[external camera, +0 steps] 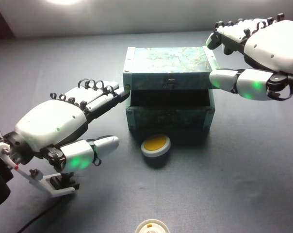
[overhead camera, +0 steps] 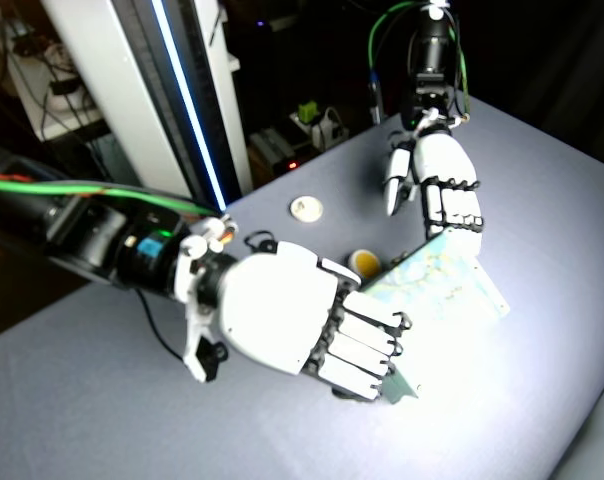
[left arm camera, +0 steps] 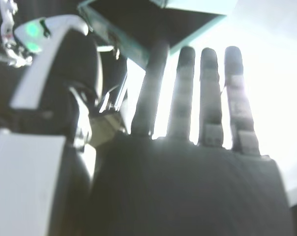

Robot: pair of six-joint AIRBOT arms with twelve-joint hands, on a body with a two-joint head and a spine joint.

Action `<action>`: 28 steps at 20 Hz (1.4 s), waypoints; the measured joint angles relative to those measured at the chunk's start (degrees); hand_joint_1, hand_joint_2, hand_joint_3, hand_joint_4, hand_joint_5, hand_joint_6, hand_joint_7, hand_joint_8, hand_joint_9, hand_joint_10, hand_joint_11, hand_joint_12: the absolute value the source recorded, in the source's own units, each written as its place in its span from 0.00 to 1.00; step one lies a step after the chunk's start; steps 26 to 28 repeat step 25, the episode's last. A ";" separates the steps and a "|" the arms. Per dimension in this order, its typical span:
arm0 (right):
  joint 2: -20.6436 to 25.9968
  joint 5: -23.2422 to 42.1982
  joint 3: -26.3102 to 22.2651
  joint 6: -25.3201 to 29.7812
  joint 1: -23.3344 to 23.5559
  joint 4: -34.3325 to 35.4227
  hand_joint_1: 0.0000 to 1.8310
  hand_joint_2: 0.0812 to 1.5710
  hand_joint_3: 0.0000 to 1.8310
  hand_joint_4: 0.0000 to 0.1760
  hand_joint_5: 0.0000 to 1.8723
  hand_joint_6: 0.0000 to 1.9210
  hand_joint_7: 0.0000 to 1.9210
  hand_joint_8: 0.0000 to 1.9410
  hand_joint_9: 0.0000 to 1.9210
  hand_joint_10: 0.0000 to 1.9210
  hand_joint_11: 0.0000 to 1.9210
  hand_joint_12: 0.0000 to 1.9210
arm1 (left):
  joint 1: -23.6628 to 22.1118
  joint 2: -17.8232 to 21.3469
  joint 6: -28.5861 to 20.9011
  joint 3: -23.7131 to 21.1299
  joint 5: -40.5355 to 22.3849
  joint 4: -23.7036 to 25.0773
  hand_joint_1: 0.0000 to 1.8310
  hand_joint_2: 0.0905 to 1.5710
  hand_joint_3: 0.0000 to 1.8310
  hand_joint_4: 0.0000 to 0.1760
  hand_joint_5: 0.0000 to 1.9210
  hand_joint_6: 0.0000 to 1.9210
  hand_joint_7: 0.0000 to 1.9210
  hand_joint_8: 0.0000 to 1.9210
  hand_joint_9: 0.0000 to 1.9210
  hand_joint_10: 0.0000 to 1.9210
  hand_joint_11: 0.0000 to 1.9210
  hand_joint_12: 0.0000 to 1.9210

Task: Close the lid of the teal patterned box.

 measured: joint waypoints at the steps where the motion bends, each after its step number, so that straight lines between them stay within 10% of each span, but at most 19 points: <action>1: 0.42 0.24 -0.50 0.15 -0.33 0.00 0.00 0.85 0.00 0.00 0.02 0.42 0.13 0.68 0.13 0.89 0.21 1.00 | 0.39 0.24 0.02 -0.24 -0.02 0.04 0.10 0.92 0.00 0.17 0.02 0.01 0.01 0.00 0.02 0.01 0.00 0.25; 3: 1.66 1.18 -1.60 0.63 -1.27 -0.46 0.00 0.84 0.00 0.00 0.02 0.41 0.13 0.63 0.10 0.84 0.16 1.00 | 0.98 0.96 -0.02 -0.92 -0.11 0.11 0.09 0.92 0.00 0.17 0.04 0.01 0.02 0.00 0.02 0.01 0.00 0.24; 5: 3.30 2.84 -2.82 1.31 -2.32 -0.74 0.00 0.87 0.00 0.00 0.02 0.38 0.19 0.45 0.15 0.69 0.11 1.00 | 2.01 1.92 -0.04 -1.64 -0.74 0.31 0.09 0.92 0.00 0.11 0.10 0.02 0.09 0.01 0.07 0.04 0.00 0.58; 8: 5.46 5.77 -4.39 3.93 -4.35 -1.49 0.00 0.88 0.00 0.00 0.00 0.34 0.10 0.33 0.02 0.59 0.00 0.95 | 3.26 3.21 -0.07 -2.56 -1.64 0.00 0.09 0.90 0.00 0.16 0.13 0.03 0.13 0.01 0.11 0.05 0.00 0.64; 9: 6.36 6.58 -5.11 4.83 -5.16 -1.92 0.02 0.88 0.00 0.00 0.00 0.33 0.11 0.25 0.01 0.56 0.00 0.91 | 3.67 3.76 -0.07 -3.02 -1.79 -0.24 0.11 0.90 0.00 0.11 0.19 0.04 0.27 0.06 0.25 0.14 0.00 0.83; 12: 8.57 10.40 -7.21 5.92 -7.34 -2.10 0.01 0.88 0.00 0.00 0.00 0.34 0.13 0.25 0.05 0.57 0.00 0.91 | 5.35 5.16 0.33 -4.24 -2.51 -0.70 0.13 0.91 0.00 0.08 0.23 0.02 0.33 0.06 0.23 0.38 0.04 0.88; 13: 9.60 12.35 -8.24 6.23 -8.35 -2.14 0.00 0.89 0.00 0.00 0.00 0.30 0.11 0.24 0.03 0.57 0.00 0.90 | 5.86 5.77 0.94 -5.05 -2.91 -1.11 0.12 0.91 0.00 0.16 0.19 0.01 0.24 0.02 0.11 0.33 0.01 0.78; 14: 10.58 13.86 -9.35 6.45 -9.38 -2.16 0.00 0.90 0.01 0.00 0.00 0.24 0.06 0.22 0.01 0.49 0.00 0.88 | 6.62 6.27 1.66 -5.75 -3.85 -1.53 0.02 0.90 0.00 0.33 0.10 0.01 0.10 0.01 0.06 0.11 0.00 0.46; 15: 12.35 17.73 -11.28 6.51 -11.32 -2.80 0.00 0.91 0.00 0.00 0.00 0.17 0.01 0.18 0.00 0.24 0.00 0.83 | 7.82 7.67 3.21 -7.02 -6.67 -3.15 0.00 0.92 0.00 0.26 0.01 0.01 0.00 0.00 0.00 0.00 0.00 0.09; 17: 13.22 20.70 -12.37 6.71 -13.05 -2.75 0.00 0.89 0.00 0.00 0.00 0.06 0.00 0.05 0.00 0.04 0.00 0.66 | 8.57 8.55 3.82 -7.69 -9.86 -4.33 0.03 0.92 0.00 0.45 0.00 0.00 0.00 0.00 0.00 0.00 0.00 0.04; 20: 15.67 26.08 -14.78 8.26 -16.96 -2.60 0.02 0.92 0.00 0.00 0.00 0.01 0.00 0.00 0.00 0.01 0.00 0.51 | 11.30 10.84 5.77 -9.81 -16.33 -7.98 0.04 0.88 0.00 0.64 0.00 0.00 0.00 0.00 0.00 0.00 0.00 0.00; 21: 16.72 28.20 -15.82 8.33 -18.32 -2.51 0.04 0.96 0.00 0.00 0.00 0.00 0.00 0.00 0.00 0.00 0.00 0.39 | 12.28 11.45 6.84 -10.54 -18.29 -8.85 0.05 0.88 0.00 0.38 0.00 0.00 0.00 0.00 0.00 0.00 0.00 0.00; 22: 17.46 30.05 -16.68 8.39 -19.50 -2.56 0.03 0.95 0.00 0.00 0.00 0.00 0.00 0.00 0.00 0.00 0.00 0.08 | 13.03 11.96 7.10 -11.06 -20.11 -9.73 0.07 0.87 0.00 0.44 0.00 0.00 0.00 0.00 0.00 0.00 0.00 0.00; 25: 19.87 35.32 -19.02 8.39 -23.19 -1.92 0.05 0.90 0.00 0.15 0.00 0.00 0.00 0.00 0.00 0.00 0.00 0.00 | 16.13 13.29 8.33 -12.41 -26.93 -13.51 0.03 0.82 0.00 0.90 0.00 0.00 0.00 0.00 0.00 0.00 0.00 0.00; 28: 19.87 35.32 -19.02 8.39 -23.19 -1.92 0.05 0.90 0.00 0.15 0.00 0.00 0.00 0.00 0.00 0.00 0.00 0.00 | 16.13 13.29 8.33 -12.41 -26.93 -13.51 0.03 0.82 0.00 0.90 0.00 0.00 0.00 0.00 0.00 0.00 0.00 0.00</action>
